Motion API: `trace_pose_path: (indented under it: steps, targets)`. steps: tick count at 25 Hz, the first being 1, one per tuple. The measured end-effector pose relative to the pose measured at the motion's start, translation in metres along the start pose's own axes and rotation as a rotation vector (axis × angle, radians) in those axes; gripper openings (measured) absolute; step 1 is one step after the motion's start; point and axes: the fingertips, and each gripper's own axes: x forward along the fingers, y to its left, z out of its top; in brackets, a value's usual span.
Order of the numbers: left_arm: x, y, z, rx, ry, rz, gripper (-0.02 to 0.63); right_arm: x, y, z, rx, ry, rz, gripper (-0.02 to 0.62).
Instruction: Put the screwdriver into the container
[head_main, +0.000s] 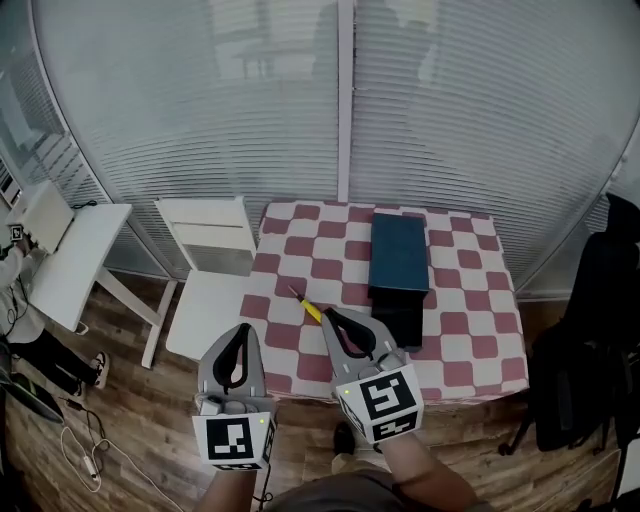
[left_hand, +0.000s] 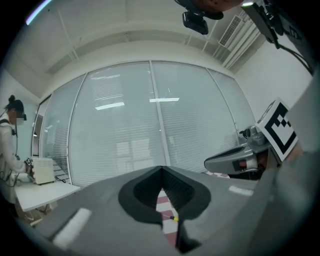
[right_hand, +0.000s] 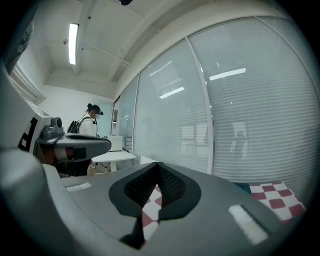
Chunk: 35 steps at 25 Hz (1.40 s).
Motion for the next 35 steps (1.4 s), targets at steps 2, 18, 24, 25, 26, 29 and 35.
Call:
trace_pose_path:
  steps: [2, 18, 24, 25, 26, 29, 35]
  targets:
    - [0.011, 0.005, 0.008, 0.007, -0.015, 0.023, 0.0, 0.012, -0.007, 0.01, -0.012, -0.016, 0.019, 0.025]
    - [0.057, 0.06, 0.021, 0.001, -0.065, 0.095, 0.0, 0.088, -0.016, 0.039, -0.071, -0.021, 0.07, 0.025]
    - [0.075, 0.072, 0.013, -0.02, -0.061, 0.063, 0.0, 0.106, -0.019, 0.033, -0.073, 0.015, 0.053, 0.026]
    - [0.077, 0.072, 0.01, -0.023, -0.054, 0.056, 0.0, 0.107, -0.02, 0.028, -0.069, 0.027, 0.052, 0.026]
    - [0.08, 0.072, 0.007, -0.026, -0.046, 0.049, 0.0, 0.11, -0.02, 0.023, -0.065, 0.041, 0.05, 0.026]
    - [0.087, 0.071, -0.002, -0.033, -0.019, 0.028, 0.0, 0.115, -0.022, 0.005, -0.051, 0.096, 0.05, 0.029]
    - [0.101, 0.066, -0.028, -0.042, 0.037, -0.014, 0.0, 0.124, -0.024, -0.043, -0.006, 0.205, 0.047, 0.043]
